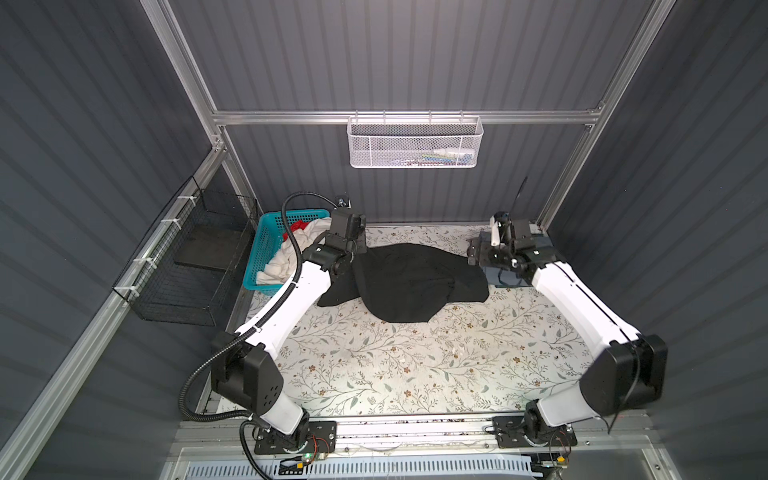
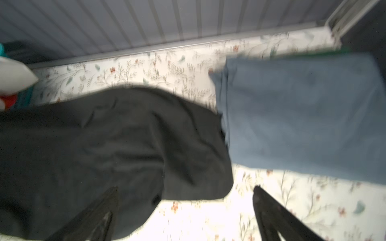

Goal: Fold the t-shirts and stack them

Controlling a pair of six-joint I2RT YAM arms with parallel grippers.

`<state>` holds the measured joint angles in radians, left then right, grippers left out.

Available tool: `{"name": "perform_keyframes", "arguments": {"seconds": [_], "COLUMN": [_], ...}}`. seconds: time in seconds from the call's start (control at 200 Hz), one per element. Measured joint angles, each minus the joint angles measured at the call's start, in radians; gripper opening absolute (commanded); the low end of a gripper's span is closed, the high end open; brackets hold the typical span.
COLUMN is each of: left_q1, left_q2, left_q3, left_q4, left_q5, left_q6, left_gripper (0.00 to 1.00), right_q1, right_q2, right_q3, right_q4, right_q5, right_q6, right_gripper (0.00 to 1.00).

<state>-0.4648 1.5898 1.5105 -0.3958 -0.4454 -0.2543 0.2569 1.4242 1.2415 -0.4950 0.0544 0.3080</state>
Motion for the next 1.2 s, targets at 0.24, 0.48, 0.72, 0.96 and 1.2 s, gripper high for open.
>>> {"name": "perform_keyframes", "arguments": {"seconds": [0.24, 0.48, 0.72, 0.96, 1.2], "left_q1": [0.002, 0.002, 0.003, 0.004, 0.004], "left_q2": [0.015, 0.015, 0.015, 0.013, 0.013], "left_q3": [0.039, 0.072, 0.112, 0.141, 0.142], "left_q4": [-0.001, -0.001, 0.0, 0.0, -0.001], "left_q5": [0.001, 0.021, 0.055, 0.074, 0.06], "left_q6": [0.0, 0.0, 0.0, 0.0, 0.013], "left_gripper": [0.0, 0.0, 0.0, 0.0, 0.0], "right_q1": [0.113, 0.219, 0.269, 0.285, 0.285], "right_q2": [-0.088, 0.058, 0.206, 0.354, 0.397], "right_q3": [-0.319, -0.369, -0.321, -0.223, -0.169], "right_q4": [0.085, 0.19, 0.268, 0.299, 0.271], "right_q5": [-0.088, -0.201, -0.251, -0.254, -0.199], "right_q6": [0.14, 0.214, 0.233, 0.225, 0.204], "right_gripper": [0.61, 0.44, 0.5, 0.4, 0.0]}}
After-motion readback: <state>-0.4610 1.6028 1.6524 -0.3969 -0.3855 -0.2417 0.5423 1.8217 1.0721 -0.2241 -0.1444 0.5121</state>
